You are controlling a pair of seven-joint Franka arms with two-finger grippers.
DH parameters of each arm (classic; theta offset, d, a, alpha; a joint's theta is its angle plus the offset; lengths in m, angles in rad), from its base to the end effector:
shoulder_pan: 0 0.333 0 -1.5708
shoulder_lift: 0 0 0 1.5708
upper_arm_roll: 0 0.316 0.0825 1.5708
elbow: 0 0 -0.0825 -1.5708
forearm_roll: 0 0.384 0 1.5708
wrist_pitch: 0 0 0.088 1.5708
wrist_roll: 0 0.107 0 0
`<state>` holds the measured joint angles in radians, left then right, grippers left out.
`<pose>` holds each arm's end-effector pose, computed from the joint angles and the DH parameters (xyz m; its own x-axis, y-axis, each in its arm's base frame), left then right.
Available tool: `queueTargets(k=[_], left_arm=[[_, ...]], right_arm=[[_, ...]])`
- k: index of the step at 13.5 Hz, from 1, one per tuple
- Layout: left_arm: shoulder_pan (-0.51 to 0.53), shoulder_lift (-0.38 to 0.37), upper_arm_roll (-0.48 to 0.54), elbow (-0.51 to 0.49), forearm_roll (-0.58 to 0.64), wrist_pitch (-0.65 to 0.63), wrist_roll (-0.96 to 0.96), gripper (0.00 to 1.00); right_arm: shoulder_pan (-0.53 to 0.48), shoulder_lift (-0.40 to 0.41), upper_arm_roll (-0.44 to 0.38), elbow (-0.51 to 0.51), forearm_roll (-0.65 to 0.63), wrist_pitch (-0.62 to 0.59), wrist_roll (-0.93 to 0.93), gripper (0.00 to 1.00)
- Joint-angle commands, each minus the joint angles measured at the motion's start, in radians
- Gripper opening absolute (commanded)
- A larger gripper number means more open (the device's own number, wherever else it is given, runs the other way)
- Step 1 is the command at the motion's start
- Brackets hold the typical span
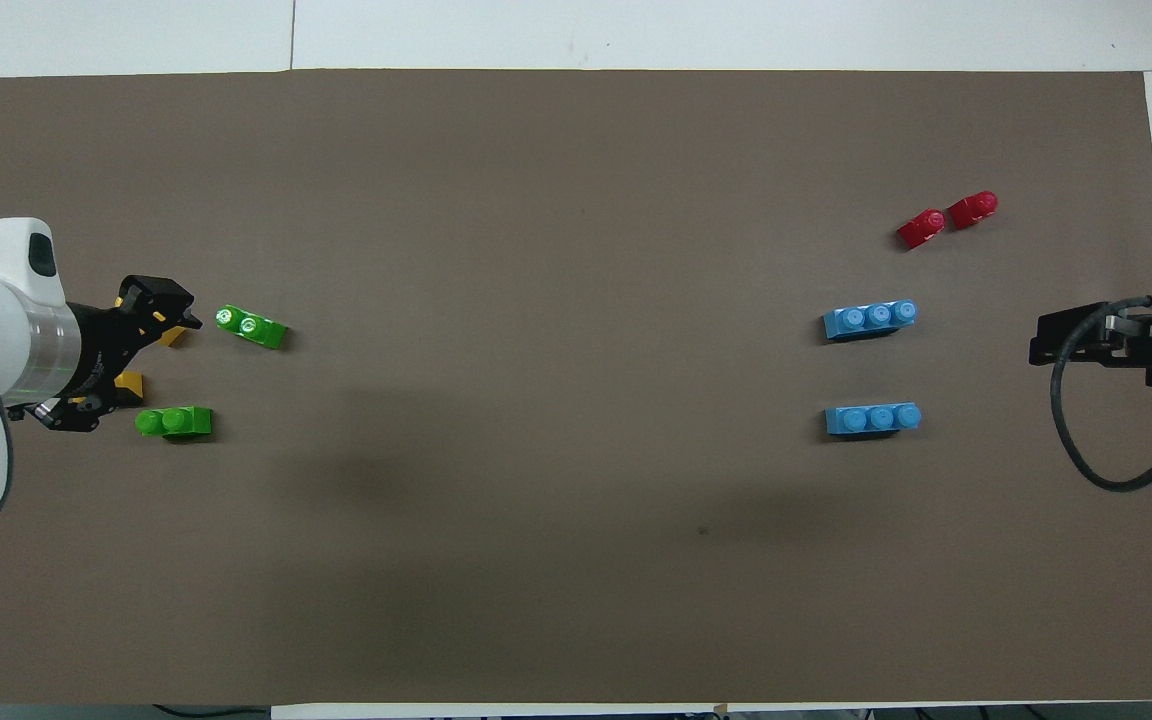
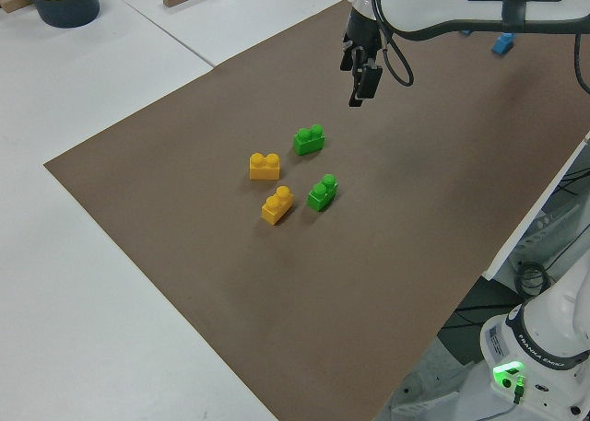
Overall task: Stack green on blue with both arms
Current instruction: 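Reach the left gripper down over the green brick farther from the robot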
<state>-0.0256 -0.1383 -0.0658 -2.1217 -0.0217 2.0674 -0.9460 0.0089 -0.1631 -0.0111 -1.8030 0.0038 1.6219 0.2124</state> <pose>0.5174 -0.0496 0.4796 0.6474 0.7611 0.0401 0.7576 -0.6485 0.0741 0.5049 -0.0011 0.6054 0.9769 -0.2130 -0.0188 -0.2130 -0.9770 -0.0017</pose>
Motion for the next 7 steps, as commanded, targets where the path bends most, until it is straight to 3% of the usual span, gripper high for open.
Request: queueTargets(k=[1,4,7], left_arm=[[-0.025,0.060,0.015,-0.035,0.000,0.097,-0.121,1.00],[-0.025,0.133,0.015,-0.047,0.003,0.203,-0.247,1.00],[-0.008,0.193,0.015,-0.034,0.003,0.250,-0.255,1.00]], right_arm=[[-0.007,-0.015,0.003,-0.010,-0.008,-0.001,0.015,1.00],[-0.007,-0.015,0.003,-0.010,-0.008,-0.001,0.015,1.00],[-0.018,-0.015,0.002,-0.010,-0.008,0.000,0.010,1.00]])
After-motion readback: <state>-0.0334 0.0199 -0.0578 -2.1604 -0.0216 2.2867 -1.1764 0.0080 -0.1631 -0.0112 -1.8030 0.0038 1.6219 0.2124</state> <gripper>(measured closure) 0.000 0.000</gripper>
